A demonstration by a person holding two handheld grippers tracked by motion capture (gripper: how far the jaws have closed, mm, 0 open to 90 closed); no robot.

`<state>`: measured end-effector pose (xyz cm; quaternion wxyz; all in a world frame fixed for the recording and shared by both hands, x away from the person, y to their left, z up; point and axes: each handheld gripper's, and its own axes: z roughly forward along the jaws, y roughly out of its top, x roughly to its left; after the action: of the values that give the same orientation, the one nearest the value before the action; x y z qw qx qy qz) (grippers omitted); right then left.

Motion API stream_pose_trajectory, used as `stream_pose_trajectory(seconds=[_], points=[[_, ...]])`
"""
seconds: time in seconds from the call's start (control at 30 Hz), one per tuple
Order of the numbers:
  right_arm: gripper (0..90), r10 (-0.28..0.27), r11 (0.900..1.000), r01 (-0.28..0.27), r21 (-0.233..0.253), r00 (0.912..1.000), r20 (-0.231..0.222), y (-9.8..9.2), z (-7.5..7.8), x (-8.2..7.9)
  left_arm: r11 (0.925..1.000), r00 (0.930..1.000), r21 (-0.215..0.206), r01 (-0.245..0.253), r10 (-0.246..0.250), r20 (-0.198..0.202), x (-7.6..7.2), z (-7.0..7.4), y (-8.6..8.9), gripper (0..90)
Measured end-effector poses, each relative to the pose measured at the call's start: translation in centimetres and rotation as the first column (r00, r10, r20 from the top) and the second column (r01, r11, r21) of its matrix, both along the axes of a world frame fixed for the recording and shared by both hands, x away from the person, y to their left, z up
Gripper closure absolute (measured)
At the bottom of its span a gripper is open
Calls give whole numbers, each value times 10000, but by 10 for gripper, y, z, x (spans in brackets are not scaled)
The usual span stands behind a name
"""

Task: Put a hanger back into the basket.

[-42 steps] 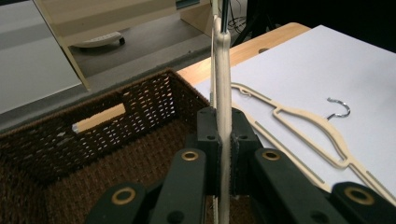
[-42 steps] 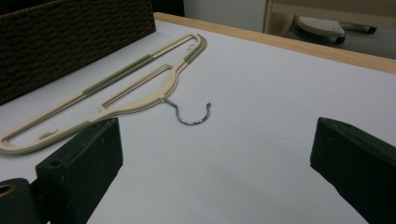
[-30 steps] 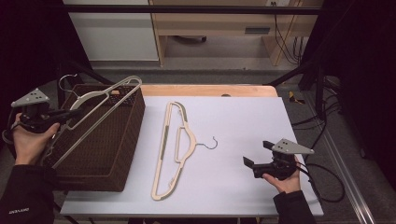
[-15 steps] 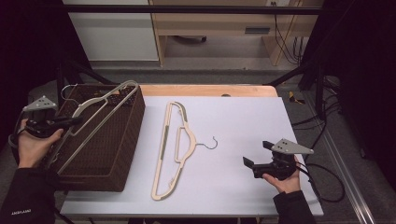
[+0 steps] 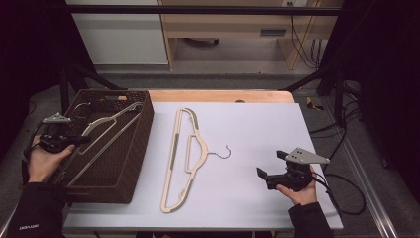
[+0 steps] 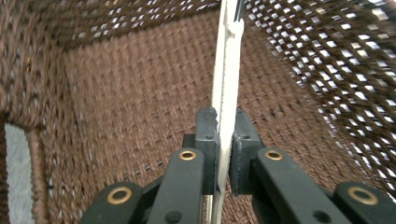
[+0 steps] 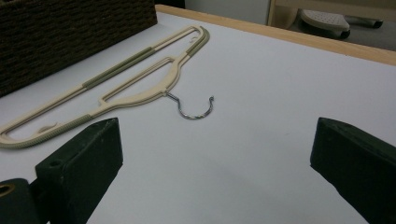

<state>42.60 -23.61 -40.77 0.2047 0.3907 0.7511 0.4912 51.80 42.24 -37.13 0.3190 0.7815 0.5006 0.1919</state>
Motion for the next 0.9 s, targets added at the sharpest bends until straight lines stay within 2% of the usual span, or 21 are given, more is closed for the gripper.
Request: stream_pose_trajectory(seconds=[0.1,0.2,0.3,0.4,0.43,0.6,0.7,0.83,0.9], points=[[27,9,10000,-9,18,10000,0,0,0,0,9977,9984,479,-484,497,-276,2,-3,1,824],[27,78,10000,-78,-17,10000,-34,1,-1,0,9944,9951,540,-911,930,-340,0,-2,8,776],[27,54,10000,-54,-9,10000,-48,2,-1,0,9891,9898,358,-1425,1428,-36,-7,3,18,703],[27,87,10000,-87,38,9999,-60,2,-1,0,9852,9848,103,-1711,1707,327,-15,8,23,630],[27,127,9999,-127,34,9999,-16,1,-1,1,9838,9821,-162,-1786,1793,571,-19,12,23,606],[27,87,9999,-88,59,9999,101,0,1,0,9852,9746,-817,-1506,1618,1550,-37,25,16,475],[25,24,9999,-26,129,9999,113,0,2,-1,9894,9724,-1075,-976,1178,2014,-48,32,2,397],[22,8,9999,-10,143,9998,173,0,3,-1,9877,9634,-1537,-304,699,2587,-60,39,-19,297],[21,1,9998,-5,182,9998,219,0,3,-1,9862,9561,-1657,11,475,2892,-65,41,-32,249]])
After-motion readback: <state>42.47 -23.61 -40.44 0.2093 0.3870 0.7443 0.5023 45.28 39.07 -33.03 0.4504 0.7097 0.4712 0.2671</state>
